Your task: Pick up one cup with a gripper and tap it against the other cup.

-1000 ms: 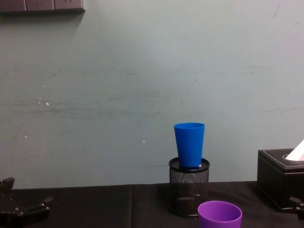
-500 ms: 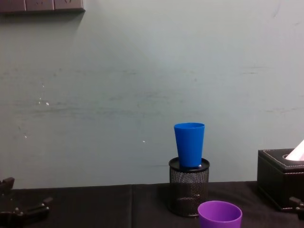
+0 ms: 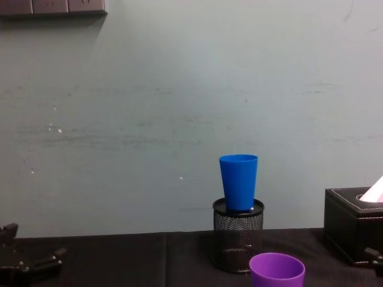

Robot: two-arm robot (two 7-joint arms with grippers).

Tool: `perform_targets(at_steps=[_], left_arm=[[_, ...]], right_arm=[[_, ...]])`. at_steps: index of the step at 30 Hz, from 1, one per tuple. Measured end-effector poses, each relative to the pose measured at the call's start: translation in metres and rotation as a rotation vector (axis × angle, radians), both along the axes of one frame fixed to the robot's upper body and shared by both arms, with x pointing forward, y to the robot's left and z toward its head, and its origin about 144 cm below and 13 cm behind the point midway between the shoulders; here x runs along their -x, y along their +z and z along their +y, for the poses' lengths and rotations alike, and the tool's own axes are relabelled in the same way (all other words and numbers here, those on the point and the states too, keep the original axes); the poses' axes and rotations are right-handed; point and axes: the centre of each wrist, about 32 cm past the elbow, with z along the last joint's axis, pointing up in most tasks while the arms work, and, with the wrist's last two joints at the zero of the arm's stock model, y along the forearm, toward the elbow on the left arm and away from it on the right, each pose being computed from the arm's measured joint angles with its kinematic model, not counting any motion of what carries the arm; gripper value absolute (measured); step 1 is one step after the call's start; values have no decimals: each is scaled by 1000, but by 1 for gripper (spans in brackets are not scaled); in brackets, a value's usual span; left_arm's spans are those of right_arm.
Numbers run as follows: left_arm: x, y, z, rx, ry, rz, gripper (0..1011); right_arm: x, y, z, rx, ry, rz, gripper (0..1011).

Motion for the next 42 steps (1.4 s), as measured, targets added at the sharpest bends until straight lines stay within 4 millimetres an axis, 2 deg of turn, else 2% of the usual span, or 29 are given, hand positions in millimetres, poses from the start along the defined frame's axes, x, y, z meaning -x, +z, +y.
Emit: perform_targets(at_steps=[18, 24, 29, 33, 42], left_arm=[[0, 0, 0, 0, 0, 0, 1000], [0, 0, 0, 0, 0, 0, 1000], [0, 0, 0, 0, 0, 0, 1000], [0, 0, 0, 0, 0, 0, 1000], [0, 0, 0, 0, 0, 0, 1000]], right_arm=[[4, -2, 2, -2, 17, 11, 1003], [17, -14, 6, -52, 123, 53, 1003], [24, -28, 6, -174, 247, 82, 1003], [22, -39, 11, -255, 316, 111, 1003], [10, -42, 31, -284, 358, 123, 1003]])
